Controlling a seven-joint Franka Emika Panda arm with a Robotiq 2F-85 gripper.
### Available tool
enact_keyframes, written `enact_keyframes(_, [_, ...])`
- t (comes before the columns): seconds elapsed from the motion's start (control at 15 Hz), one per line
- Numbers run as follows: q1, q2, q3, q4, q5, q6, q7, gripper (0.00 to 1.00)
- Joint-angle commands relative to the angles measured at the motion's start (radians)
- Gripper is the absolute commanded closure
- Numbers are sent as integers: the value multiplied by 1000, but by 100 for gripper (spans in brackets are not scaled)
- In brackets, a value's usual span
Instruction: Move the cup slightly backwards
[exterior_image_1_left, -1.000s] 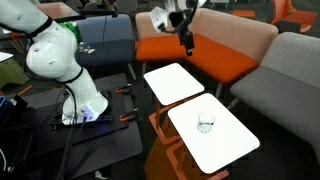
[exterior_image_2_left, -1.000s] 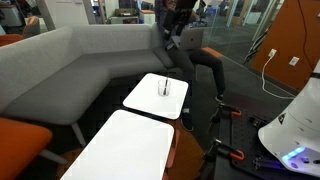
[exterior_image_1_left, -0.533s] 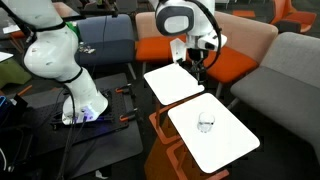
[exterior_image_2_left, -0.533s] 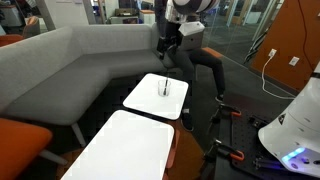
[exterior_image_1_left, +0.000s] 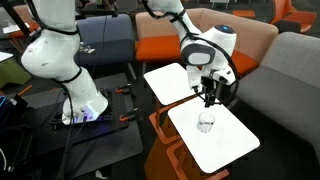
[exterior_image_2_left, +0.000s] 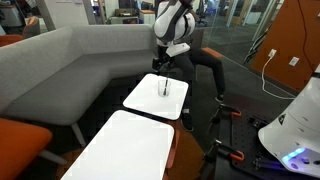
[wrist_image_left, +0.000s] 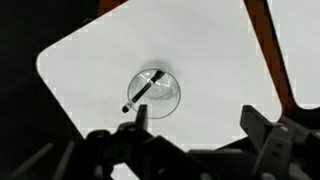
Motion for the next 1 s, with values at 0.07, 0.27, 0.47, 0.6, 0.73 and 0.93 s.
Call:
enact_keyframes(0.07, [-44,158,32,154,17,-62,-10,0])
enact_keyframes(0.27, [-52,242,37,225,3,-99,-15,0])
enact_keyframes(0.47, [-54,299,48,286,1,-148,-18,5])
enact_keyframes(0.6, [-50,327,45,320,-3,-183,-10,14])
enact_keyframes(0.73, [-53,346,43,346,-1,-209,-10,21])
enact_keyframes(0.93, [-57,365,43,372,-7,-243,-19,45])
